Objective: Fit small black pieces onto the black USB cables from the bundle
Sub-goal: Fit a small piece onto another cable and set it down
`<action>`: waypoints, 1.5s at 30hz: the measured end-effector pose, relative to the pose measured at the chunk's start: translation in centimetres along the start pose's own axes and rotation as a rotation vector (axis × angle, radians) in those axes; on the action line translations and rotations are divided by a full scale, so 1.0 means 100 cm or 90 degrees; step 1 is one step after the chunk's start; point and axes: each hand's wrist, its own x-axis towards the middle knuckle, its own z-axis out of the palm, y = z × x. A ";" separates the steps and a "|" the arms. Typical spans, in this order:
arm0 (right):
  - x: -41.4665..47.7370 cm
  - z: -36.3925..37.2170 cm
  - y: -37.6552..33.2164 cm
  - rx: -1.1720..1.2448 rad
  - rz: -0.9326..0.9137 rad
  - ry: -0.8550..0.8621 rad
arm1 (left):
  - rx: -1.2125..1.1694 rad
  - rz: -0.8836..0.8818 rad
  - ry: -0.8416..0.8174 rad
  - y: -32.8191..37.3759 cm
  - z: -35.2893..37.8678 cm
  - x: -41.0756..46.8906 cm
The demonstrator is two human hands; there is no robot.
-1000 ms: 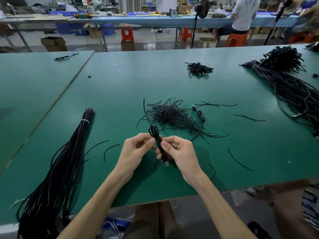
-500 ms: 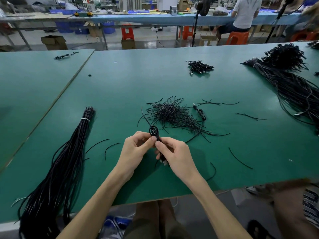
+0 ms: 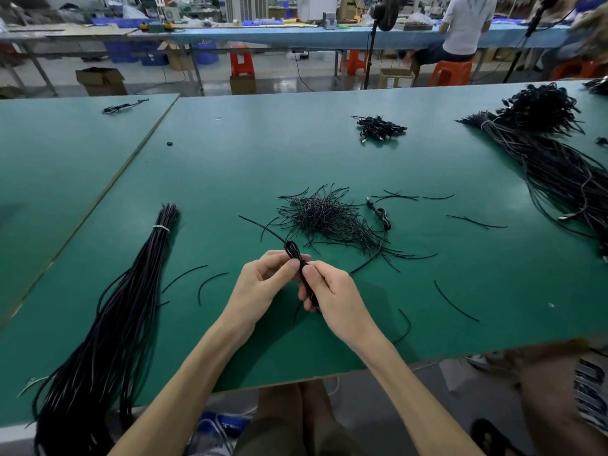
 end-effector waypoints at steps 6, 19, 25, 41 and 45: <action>0.000 0.003 -0.005 -0.002 0.013 0.012 | -0.012 0.006 0.007 0.001 -0.003 -0.001; 0.001 -0.003 -0.012 0.135 0.051 -0.055 | -0.065 0.055 0.012 -0.011 -0.007 0.006; 0.000 -0.004 -0.009 0.130 0.049 -0.135 | -0.068 0.081 -0.004 -0.016 -0.009 0.010; -0.002 -0.001 -0.012 0.097 0.043 -0.094 | -0.032 0.083 0.013 -0.004 -0.002 0.003; -0.001 0.001 -0.009 0.017 0.043 -0.085 | -0.038 0.061 0.018 -0.002 -0.002 0.002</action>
